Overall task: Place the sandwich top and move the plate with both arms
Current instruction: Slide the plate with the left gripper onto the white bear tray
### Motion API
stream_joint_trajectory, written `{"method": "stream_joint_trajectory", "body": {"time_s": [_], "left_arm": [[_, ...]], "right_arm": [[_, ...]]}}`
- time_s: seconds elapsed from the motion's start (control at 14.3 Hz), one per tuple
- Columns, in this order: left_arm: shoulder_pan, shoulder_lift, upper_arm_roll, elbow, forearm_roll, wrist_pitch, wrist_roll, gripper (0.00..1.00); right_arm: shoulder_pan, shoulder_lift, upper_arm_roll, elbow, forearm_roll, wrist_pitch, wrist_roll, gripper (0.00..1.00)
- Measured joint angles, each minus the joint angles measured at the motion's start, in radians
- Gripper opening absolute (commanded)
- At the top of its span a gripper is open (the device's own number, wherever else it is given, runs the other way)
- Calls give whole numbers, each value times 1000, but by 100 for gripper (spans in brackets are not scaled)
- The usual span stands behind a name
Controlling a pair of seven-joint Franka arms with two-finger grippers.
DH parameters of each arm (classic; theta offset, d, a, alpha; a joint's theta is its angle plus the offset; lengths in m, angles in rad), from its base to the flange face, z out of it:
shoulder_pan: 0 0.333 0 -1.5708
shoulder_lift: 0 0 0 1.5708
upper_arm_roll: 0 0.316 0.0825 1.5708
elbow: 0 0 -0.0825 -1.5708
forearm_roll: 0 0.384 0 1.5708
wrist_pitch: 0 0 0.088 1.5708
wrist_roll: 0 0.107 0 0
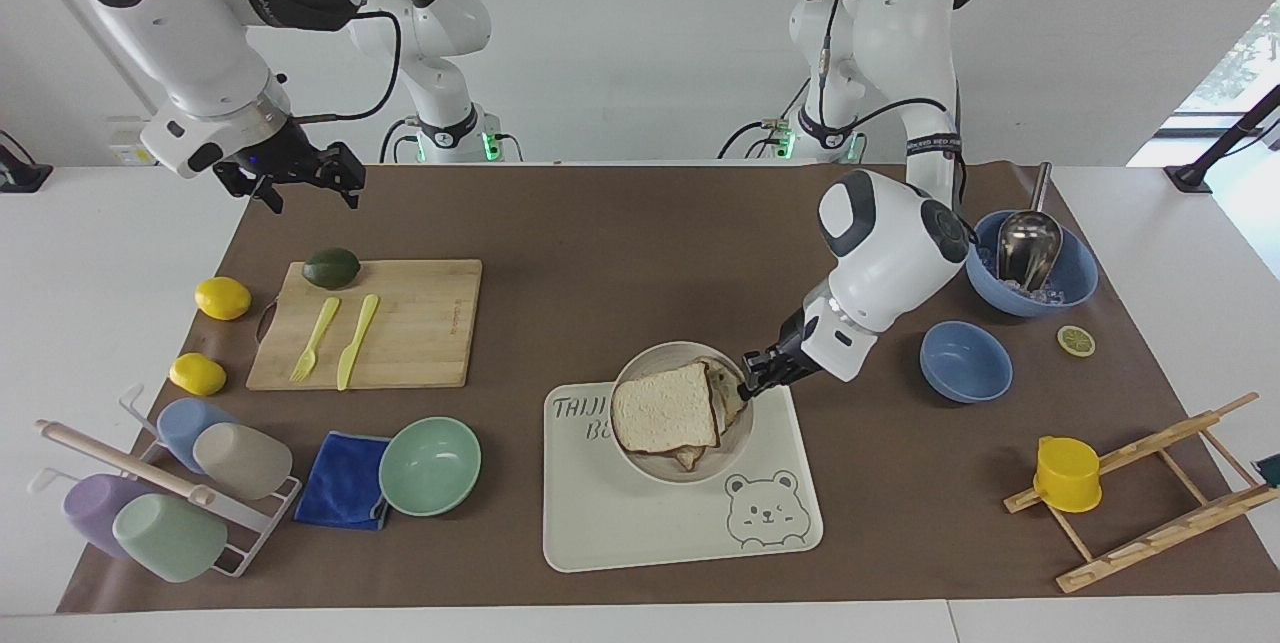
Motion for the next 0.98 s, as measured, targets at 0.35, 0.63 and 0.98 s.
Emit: {"method": "stream_joint_trajectory", "body": {"time_s": [0.35, 0.63, 0.98], "left_arm": [[1, 88, -16, 52, -3, 88, 48, 0], [-18, 99, -20, 39, -4, 130, 48, 0], [-32, 100, -21, -10, -7, 186, 48, 54]], "right_arm": [[0, -1, 0, -7, 0, 0, 0, 100], [0, -3, 0, -10, 0, 0, 0, 100], [0, -5, 0, -16, 0, 0, 0, 100]]}}
